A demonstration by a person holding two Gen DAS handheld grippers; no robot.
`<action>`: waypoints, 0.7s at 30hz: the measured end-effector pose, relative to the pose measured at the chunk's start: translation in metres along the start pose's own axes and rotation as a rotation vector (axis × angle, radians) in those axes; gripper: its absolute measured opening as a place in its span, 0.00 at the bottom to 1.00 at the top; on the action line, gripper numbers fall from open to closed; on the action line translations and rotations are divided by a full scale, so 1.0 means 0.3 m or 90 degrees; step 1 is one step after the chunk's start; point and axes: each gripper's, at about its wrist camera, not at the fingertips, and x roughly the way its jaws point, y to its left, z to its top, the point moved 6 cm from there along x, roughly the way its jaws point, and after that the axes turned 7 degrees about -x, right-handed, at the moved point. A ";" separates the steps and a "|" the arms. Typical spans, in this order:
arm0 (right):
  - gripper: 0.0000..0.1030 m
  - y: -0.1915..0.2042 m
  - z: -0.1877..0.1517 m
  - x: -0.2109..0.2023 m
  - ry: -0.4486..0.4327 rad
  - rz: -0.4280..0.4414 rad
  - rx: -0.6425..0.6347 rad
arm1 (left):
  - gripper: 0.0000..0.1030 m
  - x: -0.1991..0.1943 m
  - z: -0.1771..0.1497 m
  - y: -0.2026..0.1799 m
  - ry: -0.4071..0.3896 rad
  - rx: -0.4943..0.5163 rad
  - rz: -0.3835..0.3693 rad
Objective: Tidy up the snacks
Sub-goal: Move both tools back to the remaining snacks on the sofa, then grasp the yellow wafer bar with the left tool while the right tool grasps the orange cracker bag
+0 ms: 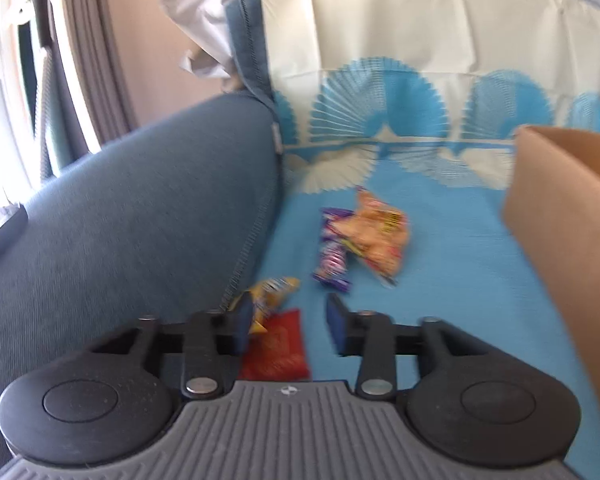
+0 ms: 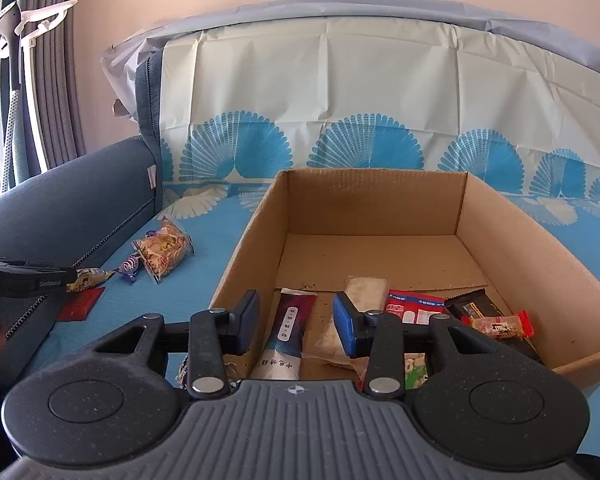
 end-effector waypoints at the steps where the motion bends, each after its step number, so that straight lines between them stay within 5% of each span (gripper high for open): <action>1: 0.41 0.002 0.002 -0.003 -0.003 0.003 0.000 | 0.52 0.025 0.003 -0.001 -0.006 0.011 0.023; 4: 0.42 0.006 0.017 -0.020 -0.018 0.013 -0.008 | 0.53 0.117 -0.005 0.015 0.013 0.029 0.070; 9: 0.53 0.040 0.093 -0.026 -0.018 0.034 -0.033 | 0.50 0.188 -0.043 -0.001 0.058 0.061 0.069; 10: 0.59 0.055 0.117 -0.018 -0.014 0.044 -0.032 | 0.44 0.195 -0.050 0.005 0.069 0.054 0.065; 12: 0.65 0.103 0.188 0.011 -0.011 0.079 -0.022 | 0.07 0.211 -0.059 0.028 0.097 0.024 0.052; 14: 0.68 0.167 0.268 0.057 -0.009 0.116 -0.014 | 0.00 0.202 -0.057 0.041 0.106 -0.010 0.017; 21: 0.76 0.382 0.406 0.359 0.052 0.221 0.033 | 0.00 0.118 -0.046 0.039 0.119 -0.063 -0.067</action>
